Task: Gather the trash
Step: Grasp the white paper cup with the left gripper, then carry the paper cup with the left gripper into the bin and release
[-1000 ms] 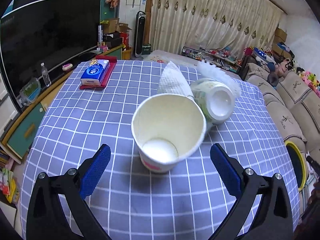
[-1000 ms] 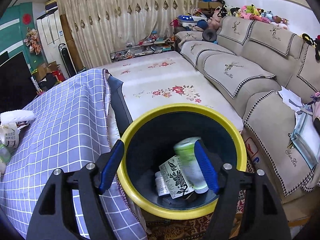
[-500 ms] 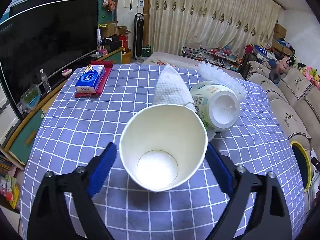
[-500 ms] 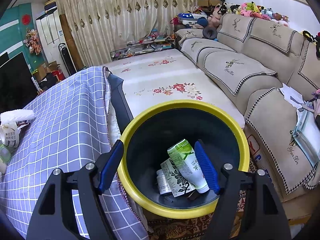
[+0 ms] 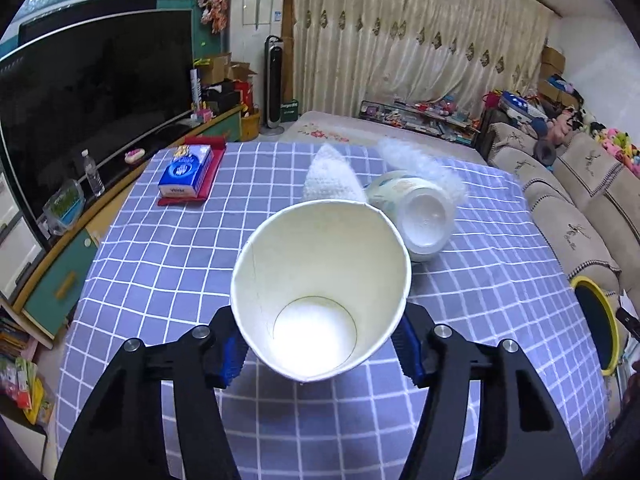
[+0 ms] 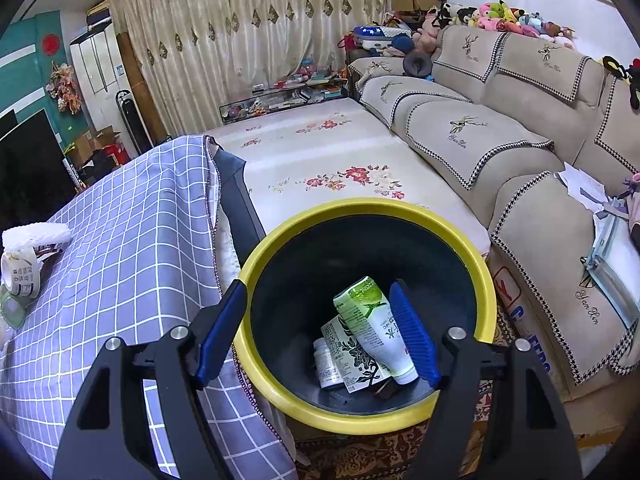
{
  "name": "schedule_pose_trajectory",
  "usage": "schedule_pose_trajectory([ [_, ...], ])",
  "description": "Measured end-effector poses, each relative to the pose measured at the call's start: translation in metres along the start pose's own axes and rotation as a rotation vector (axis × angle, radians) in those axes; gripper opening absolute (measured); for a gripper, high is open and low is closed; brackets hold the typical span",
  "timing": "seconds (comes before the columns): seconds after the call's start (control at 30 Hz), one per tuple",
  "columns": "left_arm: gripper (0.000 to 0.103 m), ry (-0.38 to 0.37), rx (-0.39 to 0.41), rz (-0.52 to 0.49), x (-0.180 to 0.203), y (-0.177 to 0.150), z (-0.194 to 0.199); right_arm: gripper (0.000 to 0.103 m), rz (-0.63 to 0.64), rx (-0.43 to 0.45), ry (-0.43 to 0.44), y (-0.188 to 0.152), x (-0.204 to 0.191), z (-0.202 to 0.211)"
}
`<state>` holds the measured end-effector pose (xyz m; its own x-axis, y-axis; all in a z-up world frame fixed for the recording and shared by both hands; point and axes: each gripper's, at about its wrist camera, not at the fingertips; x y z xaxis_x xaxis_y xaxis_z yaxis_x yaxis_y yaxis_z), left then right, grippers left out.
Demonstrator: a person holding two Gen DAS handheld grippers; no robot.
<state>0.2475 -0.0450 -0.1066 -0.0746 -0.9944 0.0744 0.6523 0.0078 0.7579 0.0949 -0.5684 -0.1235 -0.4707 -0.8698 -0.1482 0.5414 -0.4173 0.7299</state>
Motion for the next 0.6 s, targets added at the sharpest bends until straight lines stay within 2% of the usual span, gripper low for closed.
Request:
schedule_pose_trajectory([
  [0.23,0.06,-0.095,0.023,-0.083,0.043,0.003,0.04,0.07,-0.014,0.028,0.008,0.002,0.005,0.012],
  [0.37,0.06,-0.197,0.023,-0.138,0.083,0.007,0.052,0.073,-0.017,0.067,-0.004,0.002,0.012,0.028],
  [0.6,0.06,-0.404,0.016,-0.271,0.191,0.018,0.056,0.074,-0.054,0.147,-0.062,0.002,0.051,0.06],
])
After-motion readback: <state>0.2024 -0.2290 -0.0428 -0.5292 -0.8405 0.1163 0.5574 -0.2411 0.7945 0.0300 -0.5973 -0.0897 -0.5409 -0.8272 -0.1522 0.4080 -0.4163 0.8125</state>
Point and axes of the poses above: each gripper's, at about its wrist camera, not at the fingertips, and z roughly against the way its jaws point, x to its right, y to its top, and after that the axes turned 1 degree about x, right-handed
